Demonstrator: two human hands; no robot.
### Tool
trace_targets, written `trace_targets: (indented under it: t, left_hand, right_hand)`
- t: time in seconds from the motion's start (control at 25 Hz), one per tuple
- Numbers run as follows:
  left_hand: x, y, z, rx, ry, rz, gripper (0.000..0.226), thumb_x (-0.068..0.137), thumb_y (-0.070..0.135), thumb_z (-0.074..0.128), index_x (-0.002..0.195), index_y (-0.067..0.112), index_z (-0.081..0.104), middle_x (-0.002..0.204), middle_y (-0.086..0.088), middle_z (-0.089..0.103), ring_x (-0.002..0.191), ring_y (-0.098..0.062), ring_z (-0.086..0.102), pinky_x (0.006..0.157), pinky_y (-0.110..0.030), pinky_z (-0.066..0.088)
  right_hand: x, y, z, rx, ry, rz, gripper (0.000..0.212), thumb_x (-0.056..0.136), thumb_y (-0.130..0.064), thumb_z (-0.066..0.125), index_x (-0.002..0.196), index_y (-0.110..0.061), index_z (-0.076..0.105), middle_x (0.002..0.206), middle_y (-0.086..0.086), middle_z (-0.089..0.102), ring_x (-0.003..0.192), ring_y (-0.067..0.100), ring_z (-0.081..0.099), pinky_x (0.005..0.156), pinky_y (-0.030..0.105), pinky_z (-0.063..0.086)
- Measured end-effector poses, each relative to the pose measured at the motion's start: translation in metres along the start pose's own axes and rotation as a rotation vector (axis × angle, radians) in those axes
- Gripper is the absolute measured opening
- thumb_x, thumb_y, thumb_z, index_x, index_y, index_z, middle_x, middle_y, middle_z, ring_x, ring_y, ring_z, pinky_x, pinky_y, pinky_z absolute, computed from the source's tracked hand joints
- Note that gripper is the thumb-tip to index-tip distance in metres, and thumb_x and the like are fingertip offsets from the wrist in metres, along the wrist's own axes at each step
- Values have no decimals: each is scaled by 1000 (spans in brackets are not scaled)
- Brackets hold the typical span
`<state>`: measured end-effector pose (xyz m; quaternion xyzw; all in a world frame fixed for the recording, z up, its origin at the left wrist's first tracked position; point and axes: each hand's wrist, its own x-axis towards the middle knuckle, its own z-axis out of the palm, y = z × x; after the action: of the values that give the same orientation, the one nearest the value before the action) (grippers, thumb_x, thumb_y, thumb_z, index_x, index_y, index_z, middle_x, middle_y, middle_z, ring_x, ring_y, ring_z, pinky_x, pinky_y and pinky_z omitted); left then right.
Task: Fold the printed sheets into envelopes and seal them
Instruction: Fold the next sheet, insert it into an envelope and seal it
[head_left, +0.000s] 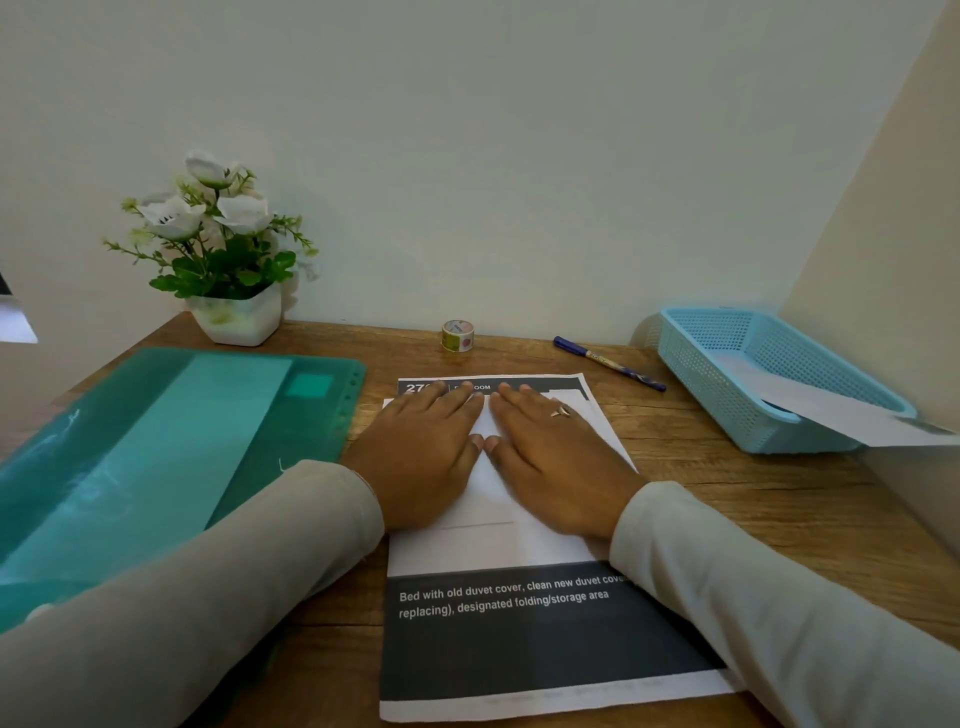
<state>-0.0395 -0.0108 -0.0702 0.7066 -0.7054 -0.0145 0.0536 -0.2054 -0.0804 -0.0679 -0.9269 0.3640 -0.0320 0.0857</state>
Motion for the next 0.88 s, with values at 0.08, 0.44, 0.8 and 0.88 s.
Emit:
trace_targets:
  t: [0.08, 0.44, 0.8, 0.88]
  left_hand:
    - [0, 0, -2, 25, -26, -14, 61, 105, 49, 17, 159, 24, 7, 167, 4, 3, 154, -18, 2, 125, -40, 5]
    - [1, -9, -5, 248, -22, -102, 69, 101, 57, 11, 159, 18, 10, 167, -6, 9, 153, -26, 7, 125, -48, 9]
    - [4, -18, -6, 212, -119, -142, 78, 97, 65, 7, 159, 18, -2, 167, -6, -4, 154, -25, -2, 124, -50, 8]
    - [4, -16, -7, 205, -115, -138, 77, 98, 63, 8, 159, 17, -2, 167, -6, -4, 154, -25, -3, 124, -50, 7]
  right_hand:
    - [0, 8, -4, -34, -46, 37, 68, 108, -54, 21, 164, -19, 7, 173, -2, 0, 158, 14, -4, 128, 36, -1]
    - [-3, 23, -5, -104, -45, 127, 77, 104, -63, 16, 164, -17, 1, 173, 0, -4, 158, 16, -5, 127, 39, -2]
    - [-5, 8, -4, -143, -59, 166, 78, 104, -63, 12, 164, -14, -1, 172, 4, -5, 159, 21, -7, 128, 47, -2]
    - [-6, -6, -2, -116, -58, 43, 74, 106, -58, 14, 164, -15, 0, 172, 5, -5, 159, 20, -7, 128, 44, -2]
